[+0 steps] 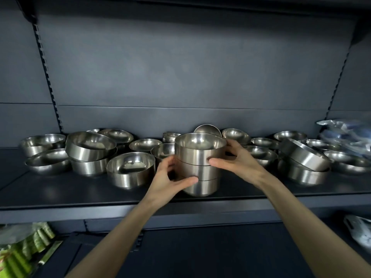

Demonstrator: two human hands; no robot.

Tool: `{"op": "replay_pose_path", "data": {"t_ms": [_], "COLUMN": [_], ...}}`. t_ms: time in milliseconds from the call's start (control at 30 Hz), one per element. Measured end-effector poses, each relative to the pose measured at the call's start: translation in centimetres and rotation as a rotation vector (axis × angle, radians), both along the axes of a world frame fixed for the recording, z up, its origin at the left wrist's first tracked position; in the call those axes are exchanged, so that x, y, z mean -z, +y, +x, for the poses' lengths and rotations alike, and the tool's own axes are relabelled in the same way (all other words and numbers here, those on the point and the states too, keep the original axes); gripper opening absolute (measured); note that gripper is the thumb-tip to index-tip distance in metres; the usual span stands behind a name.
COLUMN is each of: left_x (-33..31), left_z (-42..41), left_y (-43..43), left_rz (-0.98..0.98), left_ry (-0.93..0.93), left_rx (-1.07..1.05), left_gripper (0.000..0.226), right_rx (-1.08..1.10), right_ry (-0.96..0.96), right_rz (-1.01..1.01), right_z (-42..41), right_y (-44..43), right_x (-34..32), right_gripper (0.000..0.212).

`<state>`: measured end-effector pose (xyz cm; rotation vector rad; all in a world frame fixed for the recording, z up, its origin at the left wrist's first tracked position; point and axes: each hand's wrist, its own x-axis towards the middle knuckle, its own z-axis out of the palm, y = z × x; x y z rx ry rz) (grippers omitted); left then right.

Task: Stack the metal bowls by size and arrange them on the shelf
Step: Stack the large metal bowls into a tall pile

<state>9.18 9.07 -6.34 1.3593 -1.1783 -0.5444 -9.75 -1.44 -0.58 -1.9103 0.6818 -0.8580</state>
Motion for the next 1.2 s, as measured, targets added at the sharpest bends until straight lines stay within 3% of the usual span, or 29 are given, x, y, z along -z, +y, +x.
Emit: {"op": "replay_pose_path", "data": {"t_ms": [100, 233, 400, 533, 633, 767, 967, 1200], "left_x": [0.7, 0.8, 0.1, -2.1, -4.2, -6.7, -9.2, -10.3], "left_z": [0.1, 0.1, -0.4, -1.8, -3.7, -7.0, -13.5, -20.8], "left_y": [0.1, 0.2, 0.7, 0.1, -1.1, -3.4, -7.2, -11.2], "left_rz": [0.061, 0.075, 0.034, -0.036, -0.084, -0.159, -0.237, -0.263], "left_ry": [0.006, -0.004, -0.015, -0.02, -0.025, -0.022, 0.018, 0.067], "left_rx": [0.054, 0.057, 0.031, 0.053, 0.077, 0.097, 0.145, 0.163], "left_gripper": [0.096, 0.105, 0.108, 0.079, 0.08, 0.055, 0.048, 0.071], "right_rx": [-0.032, 0.011, 0.052, 0.097, 0.147, 0.228, 0.309, 0.295], "right_ry": [0.007, -0.004, -0.051, -0.087, -0.107, -0.133, -0.15, -0.15], "right_rz": [0.081, 0.132, 0.107, 0.056, 0.006, -0.037, -0.113, -0.133], "right_z": [-0.2, -0.2, -0.6, -2.5, -4.5, -8.2, -14.8, -22.0], "right_y": [0.1, 0.4, 0.8, 1.0, 1.0, 0.5, -1.1, -4.9], "right_x": [1.2, 2.0, 1.5, -0.8, -3.1, -5.7, -8.6, -10.1], "right_gripper": [0.094, 0.075, 0.069, 0.067, 0.062, 0.06, 0.087, 0.097]}}
